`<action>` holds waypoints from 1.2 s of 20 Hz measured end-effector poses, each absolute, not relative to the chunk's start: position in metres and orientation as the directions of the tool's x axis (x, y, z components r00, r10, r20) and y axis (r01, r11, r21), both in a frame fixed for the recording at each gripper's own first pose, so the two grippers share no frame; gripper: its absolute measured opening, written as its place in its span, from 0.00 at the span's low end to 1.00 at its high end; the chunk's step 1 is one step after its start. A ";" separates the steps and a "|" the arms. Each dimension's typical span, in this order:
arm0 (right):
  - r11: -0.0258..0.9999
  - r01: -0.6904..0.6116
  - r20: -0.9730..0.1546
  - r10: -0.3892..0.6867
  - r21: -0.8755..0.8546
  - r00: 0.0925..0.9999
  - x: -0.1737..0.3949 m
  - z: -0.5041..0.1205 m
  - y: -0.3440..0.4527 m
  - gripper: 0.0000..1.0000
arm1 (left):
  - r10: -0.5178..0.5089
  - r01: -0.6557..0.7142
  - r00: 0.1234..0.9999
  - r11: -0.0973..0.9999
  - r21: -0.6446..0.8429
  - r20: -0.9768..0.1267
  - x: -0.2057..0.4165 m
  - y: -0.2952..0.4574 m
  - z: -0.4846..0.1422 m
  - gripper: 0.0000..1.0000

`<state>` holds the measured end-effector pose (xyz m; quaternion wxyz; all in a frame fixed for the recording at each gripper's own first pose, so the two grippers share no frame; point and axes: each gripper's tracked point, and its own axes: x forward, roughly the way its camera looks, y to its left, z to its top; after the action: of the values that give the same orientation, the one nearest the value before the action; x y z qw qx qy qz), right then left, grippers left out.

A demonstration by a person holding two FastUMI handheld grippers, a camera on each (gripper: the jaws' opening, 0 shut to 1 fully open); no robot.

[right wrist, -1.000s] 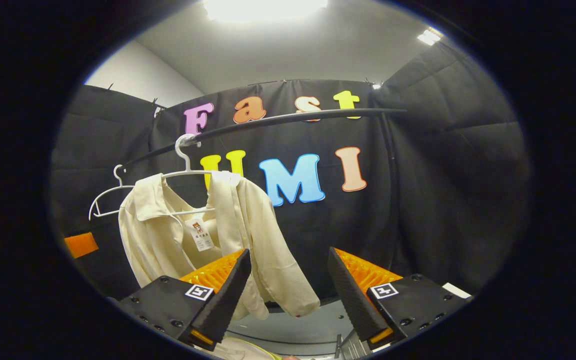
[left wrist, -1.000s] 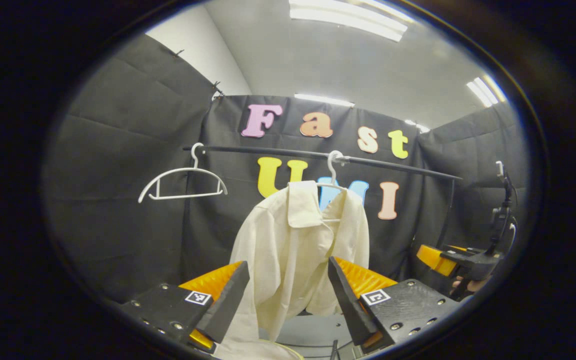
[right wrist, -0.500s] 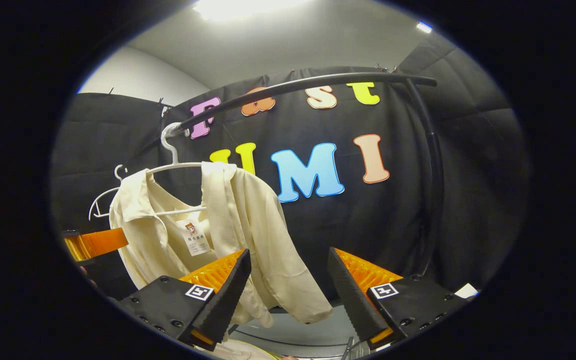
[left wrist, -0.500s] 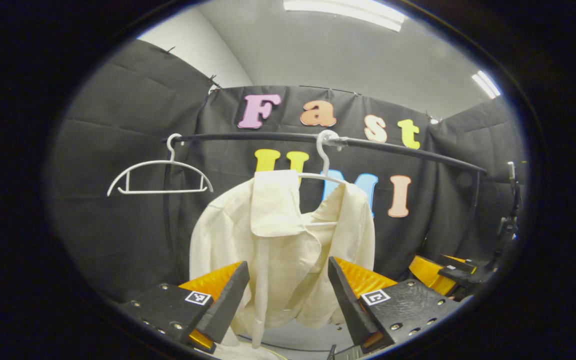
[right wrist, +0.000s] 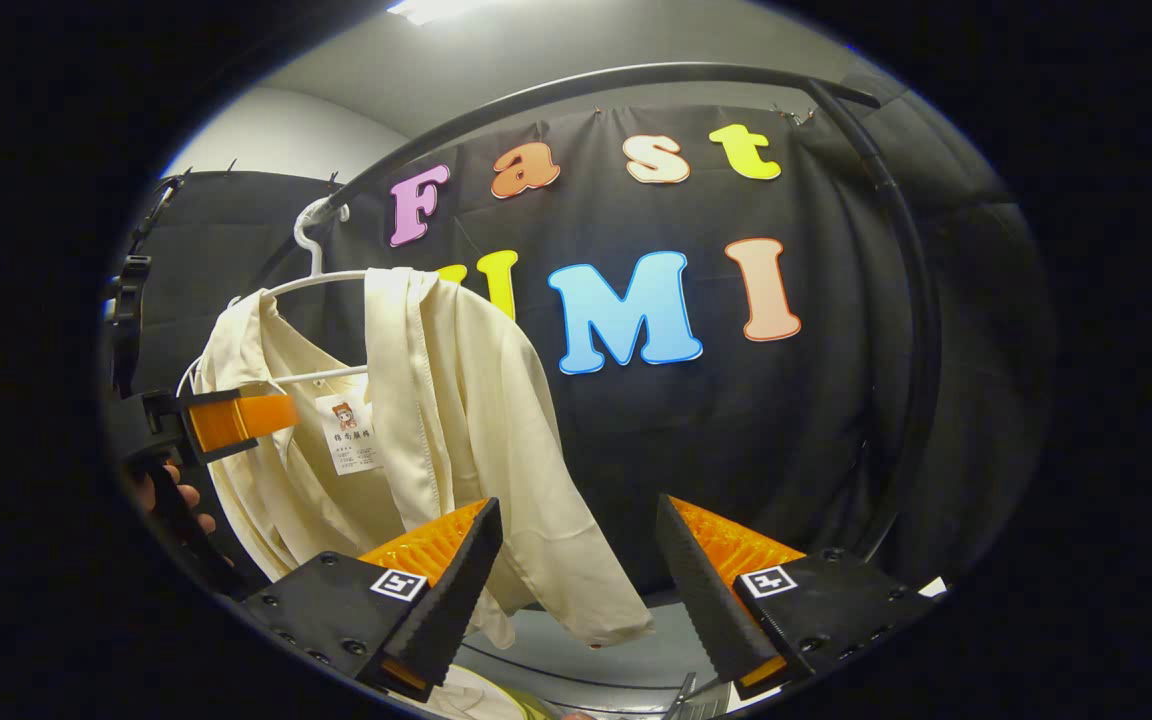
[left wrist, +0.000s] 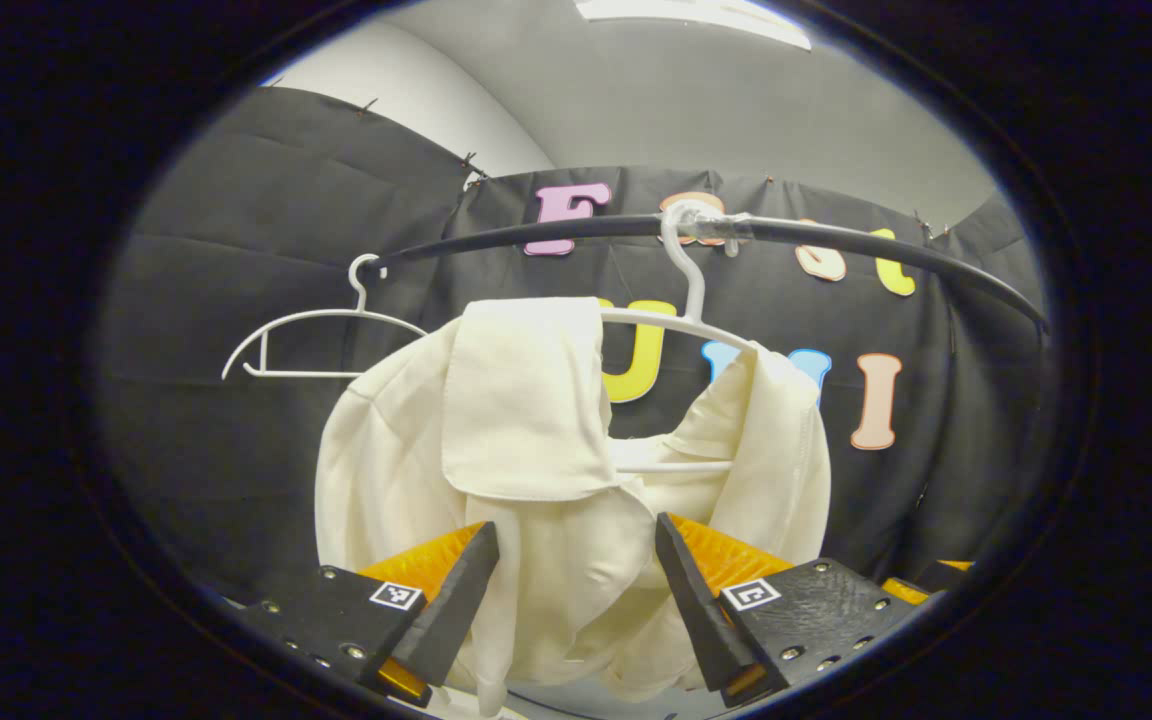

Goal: Grasp the clothes on the hanger with both hands and then place them into the laundry hamper below.

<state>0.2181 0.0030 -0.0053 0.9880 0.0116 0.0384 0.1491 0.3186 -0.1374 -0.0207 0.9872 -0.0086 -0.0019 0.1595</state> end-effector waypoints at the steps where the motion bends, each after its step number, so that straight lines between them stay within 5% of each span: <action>1: 0.950 -0.309 -0.081 0.311 0.032 0.947 0.220 -0.008 0.006 0.98 | 0.334 -0.334 0.942 0.942 -0.009 0.007 0.323 -0.136 -0.023 0.90; 11: 0.911 -0.413 -0.109 0.412 0.016 0.905 0.223 -0.021 0.032 0.98 | 0.464 -0.465 0.885 0.882 0.074 0.028 0.338 -0.101 -0.023 0.88; 17: 0.893 -0.449 -0.074 0.450 0.039 0.890 0.240 -0.005 0.058 0.98 | 0.478 -0.480 0.877 0.871 0.105 0.041 0.331 -0.080 -0.016 0.35; 18: 0.885 -0.461 -0.065 0.464 0.059 0.883 0.243 0.000 0.066 0.98 | 0.468 -0.470 0.882 0.878 0.093 0.046 0.330 -0.079 -0.014 0.15; 22: 0.834 -0.540 -0.012 0.544 0.113 0.839 0.244 0.024 0.107 0.98 | 0.443 -0.447 0.894 0.892 0.069 0.064 0.326 -0.075 -0.007 0.00; 24: 0.820 -0.563 0.007 0.565 0.107 0.825 0.248 0.031 0.124 0.98 | 0.412 -0.415 0.909 0.908 0.052 0.059 0.323 -0.082 -0.008 0.01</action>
<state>0.2476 0.1236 0.0308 0.9538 0.0523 0.0127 0.2957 0.3232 -0.0819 -0.0078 0.9765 0.0317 -0.0232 0.2119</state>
